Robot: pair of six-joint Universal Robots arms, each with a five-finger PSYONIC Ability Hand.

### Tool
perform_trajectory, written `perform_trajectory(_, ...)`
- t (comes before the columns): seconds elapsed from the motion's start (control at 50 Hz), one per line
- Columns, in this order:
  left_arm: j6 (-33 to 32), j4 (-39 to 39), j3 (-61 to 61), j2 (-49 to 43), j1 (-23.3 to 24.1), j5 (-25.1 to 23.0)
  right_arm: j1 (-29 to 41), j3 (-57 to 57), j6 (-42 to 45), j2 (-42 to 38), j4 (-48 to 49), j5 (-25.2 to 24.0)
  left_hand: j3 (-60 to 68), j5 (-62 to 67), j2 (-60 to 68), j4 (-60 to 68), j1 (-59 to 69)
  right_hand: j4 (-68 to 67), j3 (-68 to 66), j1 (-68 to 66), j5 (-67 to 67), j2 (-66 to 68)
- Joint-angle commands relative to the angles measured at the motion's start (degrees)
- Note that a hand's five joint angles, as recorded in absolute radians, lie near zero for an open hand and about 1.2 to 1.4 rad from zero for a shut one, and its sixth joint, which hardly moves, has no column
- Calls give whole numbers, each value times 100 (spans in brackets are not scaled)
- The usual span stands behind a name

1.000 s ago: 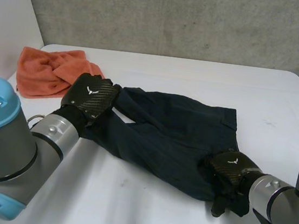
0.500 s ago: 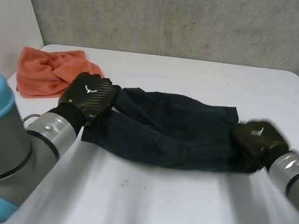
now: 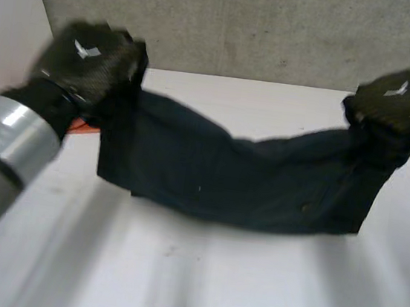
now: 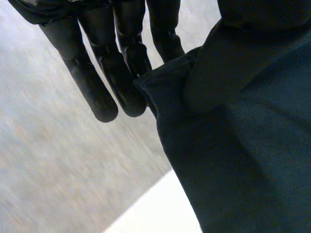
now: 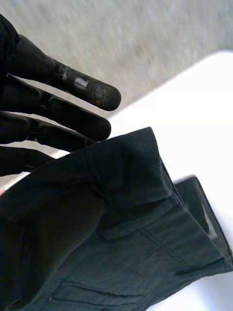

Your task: Fold the laundry.

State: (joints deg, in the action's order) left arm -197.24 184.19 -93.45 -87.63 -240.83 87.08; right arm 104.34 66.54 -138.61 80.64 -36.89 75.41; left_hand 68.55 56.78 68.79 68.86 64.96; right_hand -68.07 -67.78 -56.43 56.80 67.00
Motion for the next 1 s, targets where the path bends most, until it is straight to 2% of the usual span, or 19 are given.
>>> perform_trajectory(0.02, -25, 283, 888, -1896, -34, 28, 113, -316, -61, -1259, 322, 175, 1145, 1322, 1121, 1114, 1504, -1193, -1222, -2357, 1320, 1300)
perform_trajectory(0.12, -78, 503, 2127, -2855, -166, 28, 367, -1256, -447, -2060, 1420, 843, 1145, 1322, 1121, 1114, 1504, -1193, -1222, -2357, 1320, 1300)
perform_trajectory(0.22, -96, 1074, 3717, -3339, -174, 37, 491, -2223, -720, -2412, 2772, 1125, 1145, 1322, 1121, 1114, 1504, -1193, -1222, -2357, 1320, 1300)
perform_trajectory(0.3, -96, 1987, 4720, -3445, -192, 46, 587, -2804, -957, -2439, 4196, 1151, 1145, 1322, 1121, 1114, 1504, -1193, -1222, -2357, 1320, 1300)
perform_trajectory(0.34, -87, 2690, 4994, -3410, -192, 142, 622, -2971, -1071, -2386, 4941, 1213, 1145, 1322, 1121, 1114, 1504, -1193, -1222, -2357, 1320, 1300)
perform_trajectory(0.4, -87, 3427, 5003, -3296, -175, 352, 658, -3016, -1098, -2228, 5393, 1248, 1145, 1322, 1121, 1114, 1504, -1193, -1222, -2357, 1320, 1300)
perform_trajectory(0.46, -60, 3746, 4951, -3164, -166, 520, 667, -3042, -1134, -2078, 5447, 1283, 1145, 1322, 1121, 1114, 1504, -1193, -1222, -2357, 1320, 1300)
perform_trajectory(0.52, -69, 3668, 4801, -3129, -148, 556, 702, -2990, -1125, -2052, 5394, 1283, 1145, 1322, 1121, 1114, 1504, -1193, -1222, -2357, 1320, 1300)
perform_trajectory(0.72, -51, 3509, 3001, -2944, -174, 582, 807, -2322, -1063, -2210, 4893, 1187, 1145, 1322, 1121, 1114, 1504, -1193, -1222, -2357, 1320, 1300)
perform_trajectory(0.9, -113, 3281, 1164, -2953, -95, 565, 790, -758, -932, -2737, 4287, 827, 1145, 1322, 1121, 1114, 1504, -1193, -1222, -2357, 1320, 1300)
perform_trajectory(1.0, -324, 2825, 407, -2927, -78, 573, 728, -37, -554, -2738, 3822, 800, 1145, 1322, 1121, 1114, 1504, -1193, -1222, -2357, 1320, 1300)
